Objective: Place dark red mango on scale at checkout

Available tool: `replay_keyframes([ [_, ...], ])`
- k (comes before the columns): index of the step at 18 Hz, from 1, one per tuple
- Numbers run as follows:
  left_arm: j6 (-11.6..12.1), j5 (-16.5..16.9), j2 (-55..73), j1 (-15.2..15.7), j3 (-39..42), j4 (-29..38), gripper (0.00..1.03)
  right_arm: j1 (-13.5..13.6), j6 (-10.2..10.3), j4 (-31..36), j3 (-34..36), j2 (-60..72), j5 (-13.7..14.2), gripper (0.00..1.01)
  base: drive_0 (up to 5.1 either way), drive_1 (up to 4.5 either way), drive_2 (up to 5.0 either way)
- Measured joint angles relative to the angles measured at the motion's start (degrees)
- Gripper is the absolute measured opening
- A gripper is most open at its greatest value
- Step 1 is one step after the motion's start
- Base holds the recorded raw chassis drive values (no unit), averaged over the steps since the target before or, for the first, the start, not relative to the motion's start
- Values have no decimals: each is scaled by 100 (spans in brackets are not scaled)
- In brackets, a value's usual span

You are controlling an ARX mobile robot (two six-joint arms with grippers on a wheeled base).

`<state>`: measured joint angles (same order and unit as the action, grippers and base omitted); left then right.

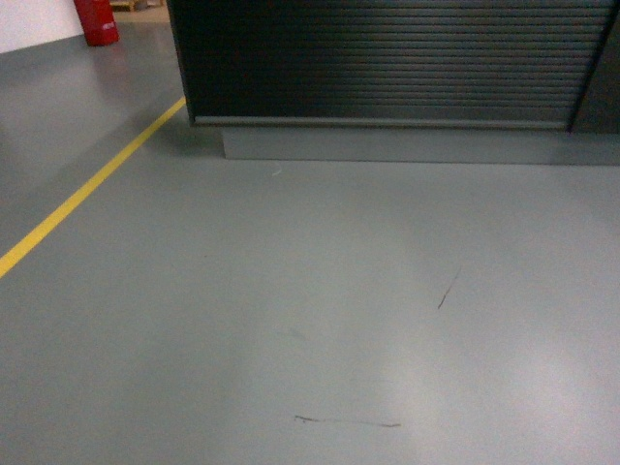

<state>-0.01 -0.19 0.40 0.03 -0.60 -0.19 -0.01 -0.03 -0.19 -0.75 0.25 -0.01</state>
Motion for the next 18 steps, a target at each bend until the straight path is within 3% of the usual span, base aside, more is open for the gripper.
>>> replay_keyframes([
  [18, 2, 15, 0, 0, 0, -11, 98, 0, -2, -15, 0, 0, 0, 98, 1, 432, -429],
])
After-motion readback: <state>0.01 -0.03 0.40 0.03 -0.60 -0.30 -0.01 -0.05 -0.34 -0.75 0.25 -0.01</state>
